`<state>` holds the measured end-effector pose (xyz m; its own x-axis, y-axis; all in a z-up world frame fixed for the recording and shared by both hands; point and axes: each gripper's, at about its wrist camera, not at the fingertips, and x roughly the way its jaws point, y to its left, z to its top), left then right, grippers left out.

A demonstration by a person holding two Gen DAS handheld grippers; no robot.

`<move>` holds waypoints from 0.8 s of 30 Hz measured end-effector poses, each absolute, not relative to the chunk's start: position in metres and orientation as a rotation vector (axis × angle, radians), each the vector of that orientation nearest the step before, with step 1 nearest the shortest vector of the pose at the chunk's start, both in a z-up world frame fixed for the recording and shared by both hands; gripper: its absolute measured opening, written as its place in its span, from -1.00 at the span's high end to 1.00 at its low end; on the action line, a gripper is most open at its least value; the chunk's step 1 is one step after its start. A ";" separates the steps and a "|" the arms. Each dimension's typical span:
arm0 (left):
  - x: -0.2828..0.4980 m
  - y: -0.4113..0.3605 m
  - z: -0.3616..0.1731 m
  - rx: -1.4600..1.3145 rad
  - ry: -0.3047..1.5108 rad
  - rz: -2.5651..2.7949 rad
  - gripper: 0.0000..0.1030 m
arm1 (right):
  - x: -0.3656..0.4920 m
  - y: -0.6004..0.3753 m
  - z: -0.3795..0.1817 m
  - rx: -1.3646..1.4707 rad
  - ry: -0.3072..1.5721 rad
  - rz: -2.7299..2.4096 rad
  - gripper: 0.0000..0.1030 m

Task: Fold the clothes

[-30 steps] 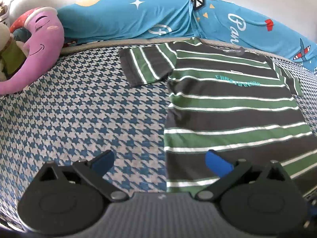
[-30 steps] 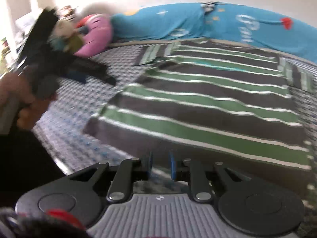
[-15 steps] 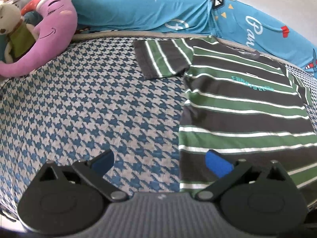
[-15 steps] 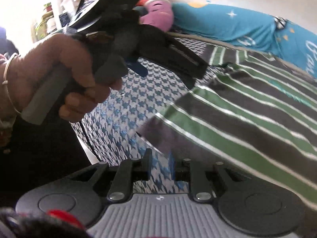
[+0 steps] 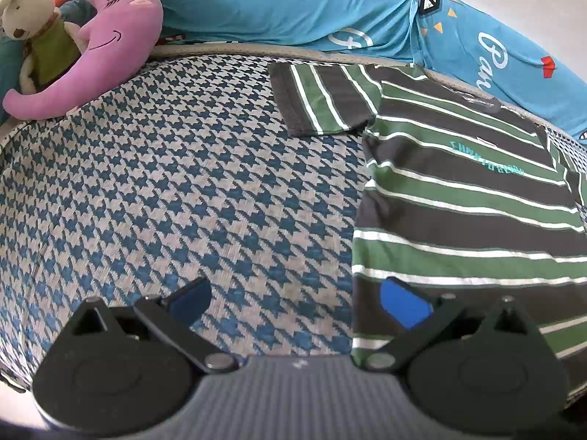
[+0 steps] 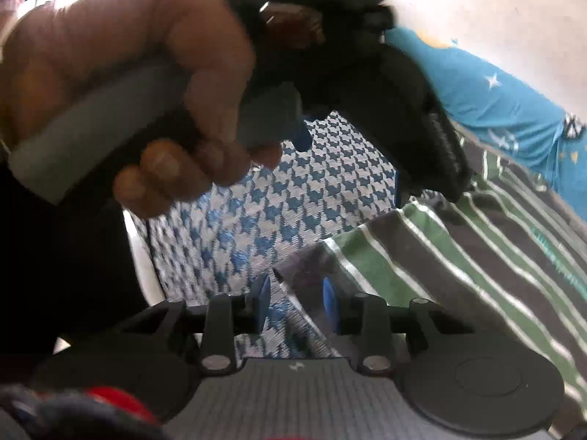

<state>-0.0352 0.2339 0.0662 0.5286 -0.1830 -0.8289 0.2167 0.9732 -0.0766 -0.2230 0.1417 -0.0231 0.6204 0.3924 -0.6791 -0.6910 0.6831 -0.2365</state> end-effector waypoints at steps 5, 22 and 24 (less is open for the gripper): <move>-0.033 0.237 0.067 0.017 0.984 -0.230 -0.99 | -0.221 0.141 -0.029 -0.525 0.607 0.631 0.39; -0.033 0.239 0.082 0.001 0.882 -0.180 -0.99 | -0.209 0.117 -0.019 -0.320 0.652 0.694 0.84; -0.033 0.237 0.081 0.002 0.886 -0.188 -0.99 | -0.209 0.113 -0.020 -0.312 0.669 0.702 0.71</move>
